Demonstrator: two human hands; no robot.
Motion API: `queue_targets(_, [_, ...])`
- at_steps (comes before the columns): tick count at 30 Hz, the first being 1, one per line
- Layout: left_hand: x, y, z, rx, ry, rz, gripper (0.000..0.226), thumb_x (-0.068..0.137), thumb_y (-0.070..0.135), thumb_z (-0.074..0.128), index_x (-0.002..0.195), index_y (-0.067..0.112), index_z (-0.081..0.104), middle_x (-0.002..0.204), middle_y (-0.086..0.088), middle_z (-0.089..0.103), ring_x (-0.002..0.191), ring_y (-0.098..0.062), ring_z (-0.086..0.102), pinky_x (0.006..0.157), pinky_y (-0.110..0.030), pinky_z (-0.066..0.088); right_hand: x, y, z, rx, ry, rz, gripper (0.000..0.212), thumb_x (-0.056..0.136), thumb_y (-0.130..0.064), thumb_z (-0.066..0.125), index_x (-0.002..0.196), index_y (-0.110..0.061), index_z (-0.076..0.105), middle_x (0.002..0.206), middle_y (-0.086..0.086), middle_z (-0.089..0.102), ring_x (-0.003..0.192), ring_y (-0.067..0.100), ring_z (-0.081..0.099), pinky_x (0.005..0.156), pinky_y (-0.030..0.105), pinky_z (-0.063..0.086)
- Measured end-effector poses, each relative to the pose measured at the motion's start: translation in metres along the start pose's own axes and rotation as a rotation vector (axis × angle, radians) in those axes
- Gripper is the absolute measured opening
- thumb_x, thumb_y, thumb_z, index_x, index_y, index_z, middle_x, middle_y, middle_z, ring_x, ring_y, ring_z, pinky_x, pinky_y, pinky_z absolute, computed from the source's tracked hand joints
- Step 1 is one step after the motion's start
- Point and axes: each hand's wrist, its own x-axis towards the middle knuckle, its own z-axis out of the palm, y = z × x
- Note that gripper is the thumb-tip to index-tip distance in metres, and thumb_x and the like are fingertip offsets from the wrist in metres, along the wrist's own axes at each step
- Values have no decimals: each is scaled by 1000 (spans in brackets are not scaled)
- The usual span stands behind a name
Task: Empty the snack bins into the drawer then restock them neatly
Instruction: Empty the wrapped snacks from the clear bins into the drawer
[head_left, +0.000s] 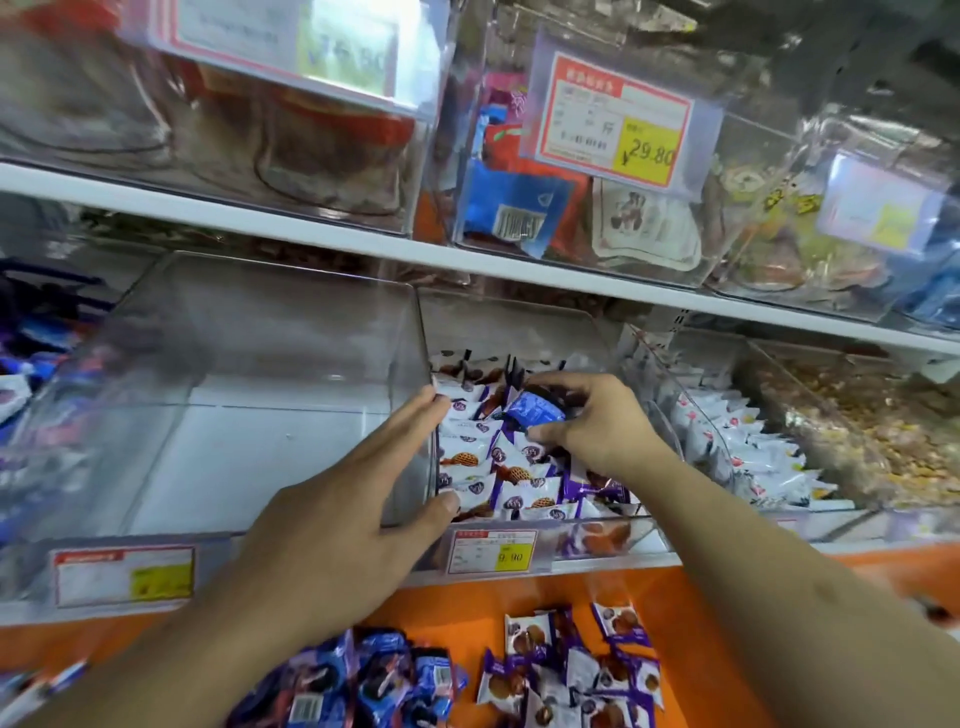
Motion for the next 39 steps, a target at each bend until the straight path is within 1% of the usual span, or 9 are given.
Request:
queue_targets(4, [-2,1,0,20,6,2,81,91,75,47,142,77,-15,147,57,-19,150,-1,27,112,-43,45,-23,-22,-24,154,97,-79,58,78,-10,91,127,-35,73,121,-8,74,87,-2,74,67,17,59])
queue_targets(9, [-2,0,-1,-72,17,34,84,93,63,61,150,71,-1,152,56,-9,151,2,21,118,-42,40,-84,-44,-41,445,-5,-151,56,80,-3,85,127,-31,73,123,-9,75,117,15,71,98,41,58])
queue_targets(13, [-19,17,-8,-279,157,-8,73,86,57,70,150,57,35,155,39,31,139,8,34,116,-34,36,-132,-52,-30,784,-205,-88,55,84,4,72,134,-18,68,131,8,71,113,36,72,88,50,63])
queue_targets(17, [-61,30,-12,-598,45,-123,58,74,50,80,128,41,61,119,24,71,109,7,66,99,-27,53,-170,-63,-3,926,-379,-42,49,94,3,67,140,-14,63,134,26,65,108,40,68,94,61,58])
queue_targets(20, [-94,20,-14,-547,107,-197,28,81,44,81,106,35,72,99,21,77,94,4,72,91,-27,54,-188,-79,17,887,-479,-11,47,96,-4,69,141,-16,62,133,27,66,118,45,63,100,70,51])
queue_targets(24, [-134,-8,-32,-567,148,-298,13,89,38,81,100,35,75,97,12,79,92,-12,77,92,-48,59,-202,-99,26,695,-478,-7,46,96,-11,68,139,-27,63,130,4,73,123,24,68,99,59,56])
queue_targets(28, [-163,-30,-35,-500,113,-394,23,90,20,79,109,31,73,92,11,80,85,-10,77,87,-46,62,-207,-93,17,565,-356,74,42,95,-4,72,132,-24,66,117,0,77,106,19,75,79,37,62])
queue_targets(34, [-136,-7,36,-451,-5,-363,13,87,36,82,96,36,73,92,21,76,82,3,71,81,-29,56,-208,-66,-3,463,-221,134,31,95,-14,76,122,-27,69,113,10,75,101,27,75,80,40,64])
queue_targets(39, [-98,35,100,-493,-250,-253,55,83,53,81,133,47,57,130,26,58,116,5,59,94,-25,54,-208,-46,-14,258,-204,9,41,91,-20,82,126,-38,72,111,4,68,86,15,66,86,36,63])
